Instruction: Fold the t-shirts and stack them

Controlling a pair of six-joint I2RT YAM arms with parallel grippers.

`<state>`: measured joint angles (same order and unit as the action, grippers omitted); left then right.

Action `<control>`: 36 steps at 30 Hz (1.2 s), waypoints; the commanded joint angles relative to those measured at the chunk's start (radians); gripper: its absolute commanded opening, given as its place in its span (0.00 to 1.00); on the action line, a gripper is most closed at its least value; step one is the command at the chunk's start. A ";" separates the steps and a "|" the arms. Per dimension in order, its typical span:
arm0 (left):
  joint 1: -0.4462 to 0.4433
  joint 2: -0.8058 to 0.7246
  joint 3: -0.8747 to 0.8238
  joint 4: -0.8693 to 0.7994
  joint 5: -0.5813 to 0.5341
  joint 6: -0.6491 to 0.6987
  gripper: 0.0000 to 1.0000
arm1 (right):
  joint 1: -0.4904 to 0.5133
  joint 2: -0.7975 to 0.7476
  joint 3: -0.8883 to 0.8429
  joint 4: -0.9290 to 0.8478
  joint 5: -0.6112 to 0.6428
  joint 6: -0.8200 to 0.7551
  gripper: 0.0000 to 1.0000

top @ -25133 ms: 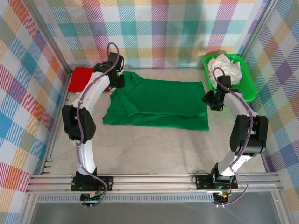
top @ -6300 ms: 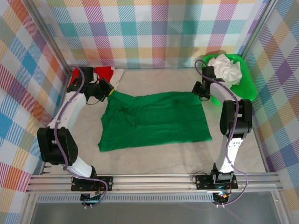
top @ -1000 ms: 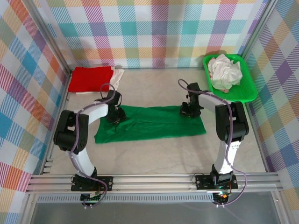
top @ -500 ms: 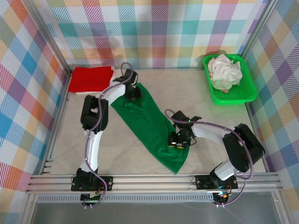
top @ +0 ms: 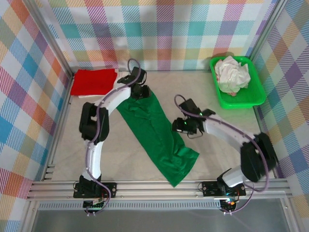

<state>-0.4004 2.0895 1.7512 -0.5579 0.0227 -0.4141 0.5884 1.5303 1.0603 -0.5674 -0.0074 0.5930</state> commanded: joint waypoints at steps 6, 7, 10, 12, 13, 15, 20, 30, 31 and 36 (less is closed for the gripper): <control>0.078 -0.187 -0.366 0.164 -0.086 -0.230 0.37 | -0.004 0.555 0.601 -0.035 -0.159 -0.275 0.45; 0.093 -0.176 -0.375 0.164 -0.085 -0.242 0.36 | -0.004 0.630 0.703 -0.072 -0.174 -0.291 0.45; 0.112 -0.157 -0.415 0.200 -0.096 -0.294 0.36 | -0.006 0.815 0.950 -0.122 -0.193 -0.332 0.45; 0.112 -0.141 -0.431 0.228 -0.101 -0.317 0.36 | -0.014 0.932 1.123 -0.178 -0.203 -0.338 0.45; 0.112 -0.125 -0.431 0.239 -0.100 -0.325 0.36 | -0.020 0.991 1.214 -0.208 -0.209 -0.335 0.45; 0.112 -0.079 -0.412 0.253 -0.071 -0.333 0.35 | -0.032 1.092 1.347 -0.233 -0.220 -0.320 0.44; 0.110 0.089 -0.265 0.229 -0.015 -0.303 0.34 | -0.089 1.198 1.445 -0.215 -0.246 -0.160 0.44; 0.048 0.394 0.293 0.073 0.187 -0.053 0.36 | -0.227 0.870 0.815 0.124 -0.126 0.163 0.41; 0.043 0.405 0.335 0.060 0.204 -0.040 0.36 | -0.232 0.830 0.757 0.151 -0.102 0.180 0.41; 0.029 0.340 0.343 0.101 0.240 -0.014 0.38 | -0.242 0.727 0.597 0.254 -0.060 0.215 0.40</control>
<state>-0.3668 2.4767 2.0705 -0.4095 0.2104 -0.4843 0.3298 2.2723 1.7157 -0.3588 -0.1230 0.7464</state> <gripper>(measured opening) 0.377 0.400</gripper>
